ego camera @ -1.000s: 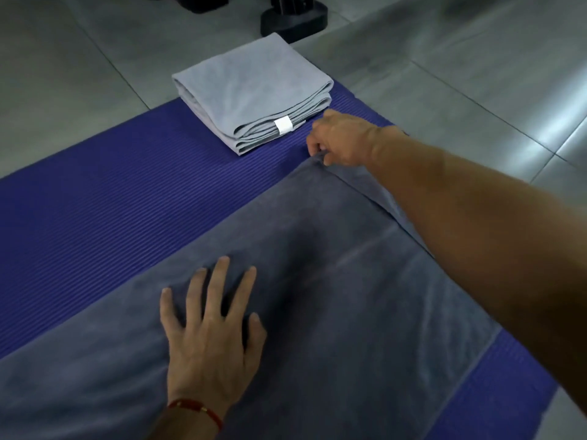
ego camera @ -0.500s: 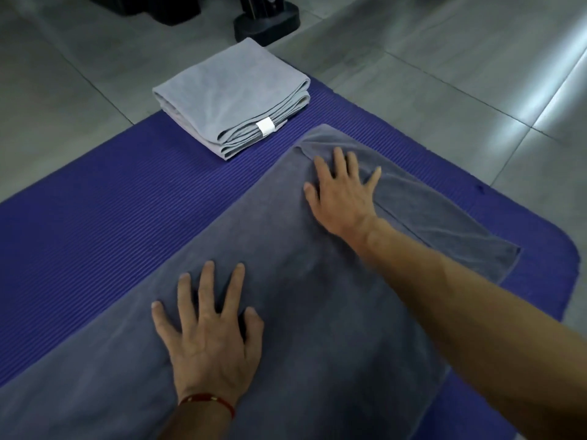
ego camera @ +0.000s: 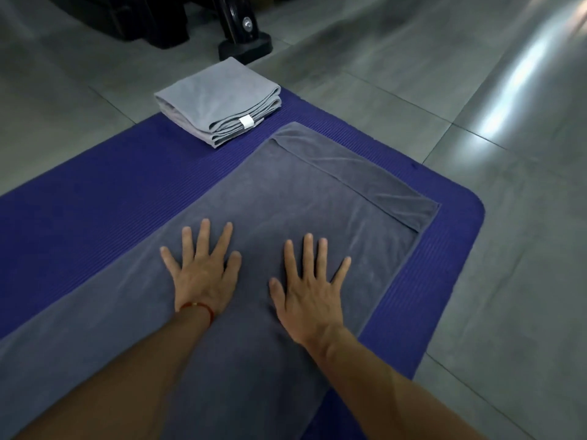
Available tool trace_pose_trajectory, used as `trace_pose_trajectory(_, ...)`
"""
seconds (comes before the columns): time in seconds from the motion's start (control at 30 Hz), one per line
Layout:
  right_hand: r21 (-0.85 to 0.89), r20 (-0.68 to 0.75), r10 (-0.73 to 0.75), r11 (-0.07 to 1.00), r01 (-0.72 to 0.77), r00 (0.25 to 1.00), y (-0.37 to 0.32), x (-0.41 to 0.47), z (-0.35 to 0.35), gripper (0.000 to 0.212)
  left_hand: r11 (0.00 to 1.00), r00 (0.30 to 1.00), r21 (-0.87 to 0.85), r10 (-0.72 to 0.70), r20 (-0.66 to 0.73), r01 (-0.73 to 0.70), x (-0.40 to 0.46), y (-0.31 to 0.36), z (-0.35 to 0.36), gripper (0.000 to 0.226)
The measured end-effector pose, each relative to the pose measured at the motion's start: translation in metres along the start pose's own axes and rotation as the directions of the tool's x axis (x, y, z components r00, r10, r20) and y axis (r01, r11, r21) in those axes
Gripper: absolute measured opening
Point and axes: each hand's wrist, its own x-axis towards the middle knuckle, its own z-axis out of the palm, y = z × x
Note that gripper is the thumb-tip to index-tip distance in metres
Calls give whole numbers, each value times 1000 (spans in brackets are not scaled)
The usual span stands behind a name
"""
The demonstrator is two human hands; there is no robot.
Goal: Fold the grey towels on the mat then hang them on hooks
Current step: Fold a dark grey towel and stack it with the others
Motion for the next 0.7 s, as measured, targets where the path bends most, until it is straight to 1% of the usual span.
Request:
trace_pose_trajectory(0.07, 18, 1, -8, 1000, 8, 1000, -3, -36, 8, 74, 996, 997, -45, 72, 21, -71, -11, -20, -4, 61)
trace_pose_trajectory(0.13, 30, 9, -8, 1000, 7, 1000, -9, -66, 14, 73, 996, 998, -62, 63, 5, -62, -44, -57, -7, 65)
trace_pose_trajectory(0.2, 35, 3, -15, 999, 15, 1000, -23, -95, 20, 72, 999, 1000, -46, -5, -2, 5, -93, -106, -7, 63)
trace_pose_trajectory(0.27, 42, 9, -70, 997, 70, 997, -48, -125, 23, 73, 995, 996, -44, -91, 9, 91, -142, -161, -10, 59)
trace_pose_trajectory(0.33, 56, 35, -176, 983, 174, 984, -81, -153, 27, 75, 980, 981, -47, -192, 26, 193, -177, -215, -18, 57)
trace_pose_trajectory(0.4, 77, 73, -299, 953, 293, 952, -120, -175, 29, 77, 955, 957, -62, -289, 34, 290, -193, -261, -29, 57)
trace_pose_trajectory(0.43, 87, 87, -349, 936, 342, 933, -141, -185, 31, 77, 946, 949, -73, -313, 30, 315, -196, -278, -35, 57)
trace_pose_trajectory(0.47, 99, 97, -378, 924, 369, 921, -161, -193, 33, 77, 939, 944, -100, -330, 16, 330, -196, -291, -41, 56)
trace_pose_trajectory(0.53, 134, 105, -361, 928, 347, 926, -193, -204, 34, 72, 927, 936, -147, -352, -23, 345, -190, -308, -54, 51)
trace_pose_trajectory(0.6, 145, 120, -330, 939, 312, 936, -207, -208, 34, 68, 925, 929, -105, -369, -34, 364, -180, -317, -62, 46)
trace_pose_trajectory(0.63, 133, 133, -335, 939, 318, 933, -207, -207, 34, 66, 916, 917, -71, -398, -32, 395, -174, -317, -66, 42)
trace_pose_trajectory(0.7, 103, 159, -365, 930, 353, 917, -200, -205, 33, 65, 873, 873, -11, -488, 3, 488, -160, -317, -71, 38)
